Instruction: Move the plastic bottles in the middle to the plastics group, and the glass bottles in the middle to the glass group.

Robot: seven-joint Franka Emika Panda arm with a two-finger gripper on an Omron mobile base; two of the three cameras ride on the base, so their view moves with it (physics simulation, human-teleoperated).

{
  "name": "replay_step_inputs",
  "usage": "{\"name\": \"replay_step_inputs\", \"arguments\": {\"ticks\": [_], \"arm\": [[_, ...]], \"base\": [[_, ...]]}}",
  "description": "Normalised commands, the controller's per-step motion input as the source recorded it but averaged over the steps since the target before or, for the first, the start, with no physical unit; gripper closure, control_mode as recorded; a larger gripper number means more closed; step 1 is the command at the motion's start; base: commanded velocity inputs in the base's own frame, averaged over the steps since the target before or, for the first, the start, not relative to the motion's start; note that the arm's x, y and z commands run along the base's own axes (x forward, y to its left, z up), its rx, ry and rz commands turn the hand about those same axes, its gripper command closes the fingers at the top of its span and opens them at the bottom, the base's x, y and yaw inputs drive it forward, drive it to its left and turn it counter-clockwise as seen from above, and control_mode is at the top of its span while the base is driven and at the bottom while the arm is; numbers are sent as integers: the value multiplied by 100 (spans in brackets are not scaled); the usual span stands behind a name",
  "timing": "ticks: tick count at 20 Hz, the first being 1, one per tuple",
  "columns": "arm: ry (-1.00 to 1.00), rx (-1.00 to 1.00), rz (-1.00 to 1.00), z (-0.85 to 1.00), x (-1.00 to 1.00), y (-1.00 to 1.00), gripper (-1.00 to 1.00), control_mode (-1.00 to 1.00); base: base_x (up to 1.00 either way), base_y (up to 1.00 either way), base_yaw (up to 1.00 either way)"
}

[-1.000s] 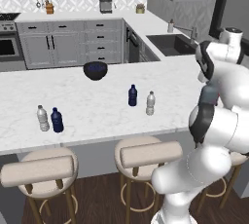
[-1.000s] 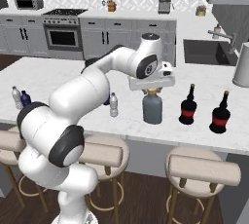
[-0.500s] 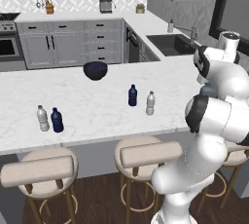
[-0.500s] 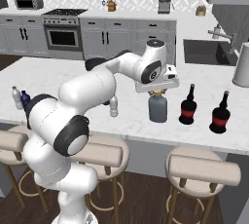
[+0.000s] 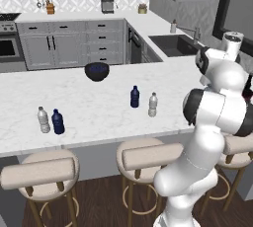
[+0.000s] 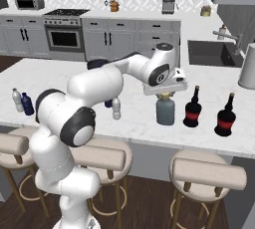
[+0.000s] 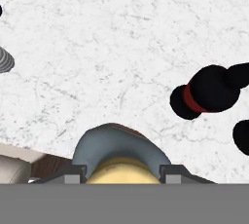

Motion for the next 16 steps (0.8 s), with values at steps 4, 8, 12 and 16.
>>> {"name": "replay_step_inputs", "arguments": {"ticks": [4, 8, 12, 16], "arm": [[0, 0, 0, -41, 0, -8, 100, -100], [0, 0, 0, -43, 0, -3, 100, -100], [0, 0, 0, -42, 2, 0, 100, -100], [0, 0, 0, -4, 7, -1, 100, -100]], "base": [[0, 0, 0], [0, 0, 0], [0, 0, 0], [0, 0, 0]]}}
